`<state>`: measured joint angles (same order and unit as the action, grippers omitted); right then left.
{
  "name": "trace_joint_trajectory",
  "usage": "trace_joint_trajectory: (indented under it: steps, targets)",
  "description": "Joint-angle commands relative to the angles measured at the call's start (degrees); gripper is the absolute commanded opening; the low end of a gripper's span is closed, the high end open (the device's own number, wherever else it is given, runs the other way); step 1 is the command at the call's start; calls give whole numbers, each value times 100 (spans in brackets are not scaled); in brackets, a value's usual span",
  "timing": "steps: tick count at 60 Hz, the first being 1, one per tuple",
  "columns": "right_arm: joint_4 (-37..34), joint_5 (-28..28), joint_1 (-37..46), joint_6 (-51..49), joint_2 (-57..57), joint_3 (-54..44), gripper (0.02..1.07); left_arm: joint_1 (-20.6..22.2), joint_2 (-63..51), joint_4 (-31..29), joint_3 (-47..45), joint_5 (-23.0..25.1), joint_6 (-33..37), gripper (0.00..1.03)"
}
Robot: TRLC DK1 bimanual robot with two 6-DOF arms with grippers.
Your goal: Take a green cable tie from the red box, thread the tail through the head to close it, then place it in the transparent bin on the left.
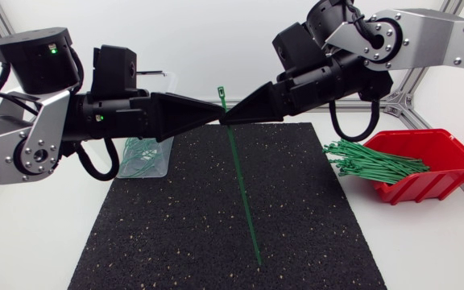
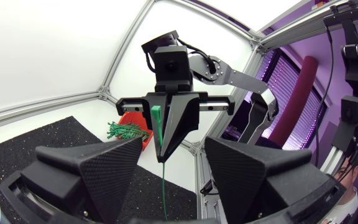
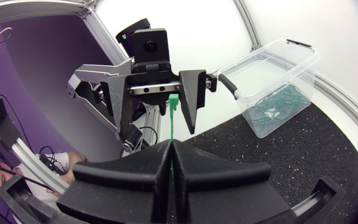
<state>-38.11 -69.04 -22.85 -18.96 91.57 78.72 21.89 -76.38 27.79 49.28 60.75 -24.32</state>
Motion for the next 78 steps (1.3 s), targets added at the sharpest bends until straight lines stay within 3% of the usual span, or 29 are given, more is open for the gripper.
trace_joint_trajectory:
  steps: [1, 13, 22, 30, 35, 50, 78]
  targets:
    - [172, -40, -26, 253, -131, -173, 8, 26, -140, 95, 232, -55, -179, 59]
    - [568, -40, -35, 551, -175, -357, 8, 35, -193, 130, 249, -107, -232, 55]
    - [647, -40, -44, 587, -175, -436, 8, 17, -202, 165, 267, -151, -302, 42]
    - [655, -40, -44, 595, -192, -454, 8, 8, -211, 165, 258, -178, -302, 42]
    - [699, -40, -44, 613, -218, -489, 8, 8, -220, 165, 258, -230, -311, 34]
    - [875, -40, -79, 754, -298, -577, 8, 26, -290, 174, 267, -257, -311, 25]
    - [893, -22, -141, 754, -289, -612, 8, 26, -299, 200, 284, -292, -390, 20]
